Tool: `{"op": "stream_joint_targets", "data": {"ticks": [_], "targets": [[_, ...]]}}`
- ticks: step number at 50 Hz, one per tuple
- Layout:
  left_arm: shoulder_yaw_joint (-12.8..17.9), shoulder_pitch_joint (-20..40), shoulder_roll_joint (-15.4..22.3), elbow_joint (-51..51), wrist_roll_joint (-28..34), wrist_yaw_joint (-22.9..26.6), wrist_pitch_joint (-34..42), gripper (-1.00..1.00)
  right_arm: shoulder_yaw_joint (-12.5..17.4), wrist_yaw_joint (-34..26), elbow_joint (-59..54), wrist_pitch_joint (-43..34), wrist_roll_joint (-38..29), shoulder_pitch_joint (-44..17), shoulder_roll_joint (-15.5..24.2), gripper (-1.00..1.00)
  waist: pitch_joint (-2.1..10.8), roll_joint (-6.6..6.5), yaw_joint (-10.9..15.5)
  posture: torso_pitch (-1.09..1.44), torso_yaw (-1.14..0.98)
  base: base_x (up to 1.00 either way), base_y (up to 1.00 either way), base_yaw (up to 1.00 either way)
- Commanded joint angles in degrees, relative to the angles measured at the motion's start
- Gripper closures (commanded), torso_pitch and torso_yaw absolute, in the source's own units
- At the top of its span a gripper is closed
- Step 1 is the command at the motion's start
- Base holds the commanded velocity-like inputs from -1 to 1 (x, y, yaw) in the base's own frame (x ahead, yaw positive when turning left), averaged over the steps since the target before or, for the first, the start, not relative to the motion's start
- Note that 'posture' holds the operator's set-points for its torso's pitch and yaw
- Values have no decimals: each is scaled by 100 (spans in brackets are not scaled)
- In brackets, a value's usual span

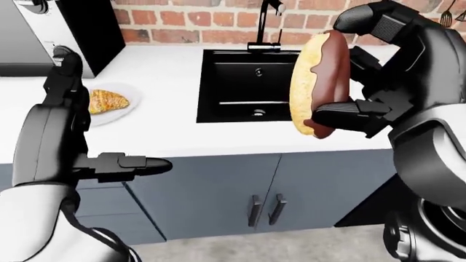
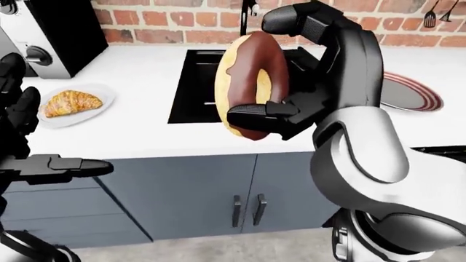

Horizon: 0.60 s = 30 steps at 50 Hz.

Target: Place the pastries on the plates.

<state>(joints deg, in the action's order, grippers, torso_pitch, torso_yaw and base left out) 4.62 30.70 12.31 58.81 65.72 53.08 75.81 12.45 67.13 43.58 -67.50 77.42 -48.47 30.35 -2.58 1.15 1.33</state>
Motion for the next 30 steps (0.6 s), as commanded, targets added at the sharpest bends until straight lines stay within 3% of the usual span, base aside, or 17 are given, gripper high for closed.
{"op": "stream_joint_targets", "data": {"ticks": [1,2,3,4,5,13,15,16,17,18,21,25,26,27,28,29,30], "targets": [[-44,89,-20,41,-61,-74,-122,-100,81,11,2,120,-80,-82,62,100,61,-14,-19,0,0,0,-45,0],[-46,82,-31,29,-82,-107,-138,-100,80,0,6,129,-106,-63,55,100,95,167,-4,0,0,0,-46,0],[-68,71,-54,14,-107,-147,-157,-100,82,-15,2,122,-114,-67,61,100,166,483,-15,0,0,0,-47,0],[-76,71,-67,9,-127,-174,-166,-100,86,-19,3,124,-112,-60,53,100,121,349,-46,0,0,0,-45,0],[-79,67,-62,15,-132,-178,-160,-100,82,-25,7,121,-122,-58,52,100,36,335,-36,0,0,0,-46,0],[-99,80,13,68,-58,-106,-65,-100,83,10,4,124,-97,-81,32,100,-24,-76,-7,0,0,0,-47,0],[-104,116,21,49,-49,-95,-57,-100,75,28,1,124,-80,-98,28,100,15,-251,-10,0,0,0,-46,0],[-96,103,25,53,-54,-90,-68,-100,63,18,12,128,-94,-81,21,100,106,-445,-6,0,0,0,-47,0],[-90,98,19,52,-57,-97,-74,-100,59,2,10,136,-121,-64,14,100,51,-246,35,0,0,0,-47,0],[-84,95,5,54,-69,-111,-84,-100,52,-1,11,135,-129,-69,6,100,91,-351,-29,0,0,0,-47,0],[-79,81,-10,40,-106,-152,-113,-100,56,-30,-12,117,-163,-96,-3,100,182,-346,-59,0,0,0,-47,0],[-69,89,7,45,-116,-157,-94,-100,75,-5,10,101,-118,-91,2,100,68,-110,-35,0,0,0,-47,0],[-78,108,27,30,-112,-143,-83,-100,79,6,-13,100,-92,-114,7,100,75,3,-20,0,0,0,-46,0],[-80,151,44,6,-111,-130,-65,-100,57,13,-29,100,-93,-142,6,100,117,197,-6,0,0,0,-46,0],[-70,184,58,-6,-113,-119,-48,-100,34,3,-46,98,-107,-165,3,100,186,531,-22,0,0,0,-47,0],[-76,199,85,-16,-106,-96,-37,-100,19,4,-56,99,-105,-198,-15,100,92,303,-55,0,0,0,-46,0],[-76,207,89,-18,-103,-89,-28,-100,-5,-24,-73,104,-157,-203,-25,100,54,346,-36,0,0,0,-47,0]]}}
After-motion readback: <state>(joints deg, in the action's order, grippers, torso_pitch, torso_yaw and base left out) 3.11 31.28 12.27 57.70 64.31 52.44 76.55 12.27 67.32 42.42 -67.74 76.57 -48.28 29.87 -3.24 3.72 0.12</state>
